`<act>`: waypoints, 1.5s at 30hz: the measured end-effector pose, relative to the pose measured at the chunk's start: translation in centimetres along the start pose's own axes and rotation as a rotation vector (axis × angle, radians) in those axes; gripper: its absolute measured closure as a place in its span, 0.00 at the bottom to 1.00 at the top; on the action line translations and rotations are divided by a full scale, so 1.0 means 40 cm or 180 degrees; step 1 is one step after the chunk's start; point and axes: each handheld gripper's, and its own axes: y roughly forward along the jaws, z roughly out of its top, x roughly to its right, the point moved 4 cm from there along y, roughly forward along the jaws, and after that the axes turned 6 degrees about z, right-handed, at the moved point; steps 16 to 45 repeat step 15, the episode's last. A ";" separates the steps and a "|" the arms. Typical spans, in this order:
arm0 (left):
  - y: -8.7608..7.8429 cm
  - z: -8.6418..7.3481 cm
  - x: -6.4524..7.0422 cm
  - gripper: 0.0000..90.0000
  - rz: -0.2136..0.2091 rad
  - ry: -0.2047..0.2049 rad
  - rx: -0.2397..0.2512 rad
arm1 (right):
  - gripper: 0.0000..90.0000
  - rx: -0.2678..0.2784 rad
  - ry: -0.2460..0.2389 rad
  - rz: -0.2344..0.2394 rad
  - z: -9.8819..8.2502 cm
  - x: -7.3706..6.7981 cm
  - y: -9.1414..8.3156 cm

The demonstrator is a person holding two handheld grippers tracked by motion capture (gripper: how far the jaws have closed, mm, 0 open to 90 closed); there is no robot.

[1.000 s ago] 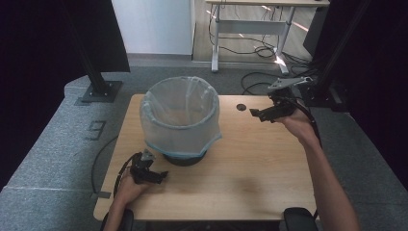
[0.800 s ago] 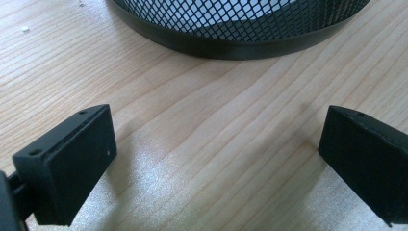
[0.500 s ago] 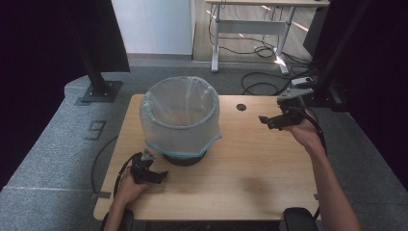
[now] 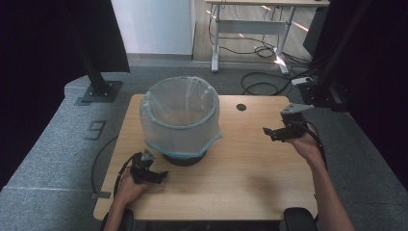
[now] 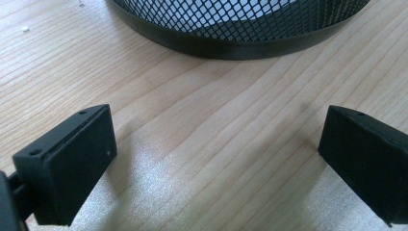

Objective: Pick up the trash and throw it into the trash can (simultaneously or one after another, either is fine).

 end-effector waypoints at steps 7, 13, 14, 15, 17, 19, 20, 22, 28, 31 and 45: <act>0.000 0.000 0.000 0.00 0.0000 0.0001 -0.0001 | 0.04 -0.0081 0.0062 -0.0016 -0.081 -0.006 0.030; 0.000 0.000 0.000 0.00 0.0001 0.0001 -0.0002 | 0.04 -0.0199 0.0086 -0.0013 -0.155 -0.019 0.067; 0.000 0.000 0.000 0.00 0.0000 0.0000 0.0000 | 0.04 -0.0220 0.0087 -0.0011 -0.168 -0.022 0.073; 0.000 0.000 0.000 0.00 -0.0001 0.0000 -0.0001 | 0.04 -0.0253 0.0086 -0.0013 -0.182 -0.024 0.081; 0.000 0.000 0.000 0.00 -0.0001 0.0000 -0.0001 | 0.04 -0.0253 0.0086 -0.0013 -0.182 -0.024 0.081; 0.000 0.000 0.000 0.00 -0.0001 0.0000 -0.0001 | 0.04 -0.0253 0.0086 -0.0013 -0.182 -0.024 0.081; 0.000 0.000 0.000 0.00 -0.0001 0.0000 -0.0001 | 0.04 -0.0253 0.0086 -0.0013 -0.182 -0.024 0.081; 0.000 0.000 0.000 0.00 -0.0001 0.0000 -0.0001 | 0.04 -0.0253 0.0086 -0.0013 -0.182 -0.024 0.081; 0.000 0.000 0.000 0.00 -0.0001 0.0000 -0.0001 | 0.04 -0.0253 0.0086 -0.0013 -0.182 -0.024 0.081; 0.000 0.000 0.000 0.00 -0.0001 0.0000 -0.0001 | 0.04 -0.0253 0.0086 -0.0013 -0.182 -0.024 0.081; 0.000 0.000 0.000 0.00 -0.0001 0.0000 -0.0001 | 0.04 -0.0253 0.0086 -0.0013 -0.182 -0.024 0.081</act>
